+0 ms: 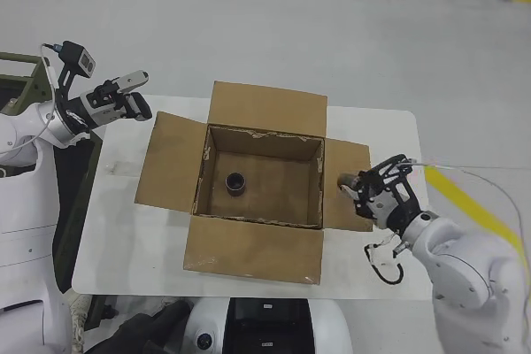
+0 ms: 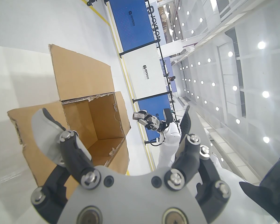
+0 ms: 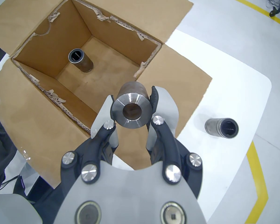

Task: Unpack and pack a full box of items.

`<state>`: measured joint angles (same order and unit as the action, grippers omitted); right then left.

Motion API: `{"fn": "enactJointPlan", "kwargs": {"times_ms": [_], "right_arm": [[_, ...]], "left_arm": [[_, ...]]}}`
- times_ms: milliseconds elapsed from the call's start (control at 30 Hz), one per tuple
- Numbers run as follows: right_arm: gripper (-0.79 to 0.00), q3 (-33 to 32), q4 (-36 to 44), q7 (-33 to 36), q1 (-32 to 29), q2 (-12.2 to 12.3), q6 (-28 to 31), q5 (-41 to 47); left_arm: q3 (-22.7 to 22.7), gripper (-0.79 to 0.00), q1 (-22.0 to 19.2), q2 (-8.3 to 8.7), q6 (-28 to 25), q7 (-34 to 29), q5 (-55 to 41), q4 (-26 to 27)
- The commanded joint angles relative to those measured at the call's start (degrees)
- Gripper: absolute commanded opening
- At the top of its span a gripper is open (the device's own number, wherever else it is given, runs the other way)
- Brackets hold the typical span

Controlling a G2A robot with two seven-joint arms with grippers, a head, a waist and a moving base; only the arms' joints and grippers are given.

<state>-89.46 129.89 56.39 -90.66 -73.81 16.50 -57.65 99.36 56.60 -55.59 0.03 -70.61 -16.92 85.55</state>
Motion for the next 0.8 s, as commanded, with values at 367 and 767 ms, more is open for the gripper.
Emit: {"fn": "enactJointPlan", "kwargs": {"times_ms": [367,767], "right_arm": [[-0.785,-5.78,-4.66,-0.24,-1.75,0.98,-5.14,-0.80],[-0.785,-7.83,-13.17,2.55,2.17,1.70,-10.06,0.97]], "left_arm": [[0.00,0.000,0.00,0.00,0.00,0.00,0.00,0.00],[0.00,0.000,0.00,0.00,0.00,0.00,0.00,0.00]]}}
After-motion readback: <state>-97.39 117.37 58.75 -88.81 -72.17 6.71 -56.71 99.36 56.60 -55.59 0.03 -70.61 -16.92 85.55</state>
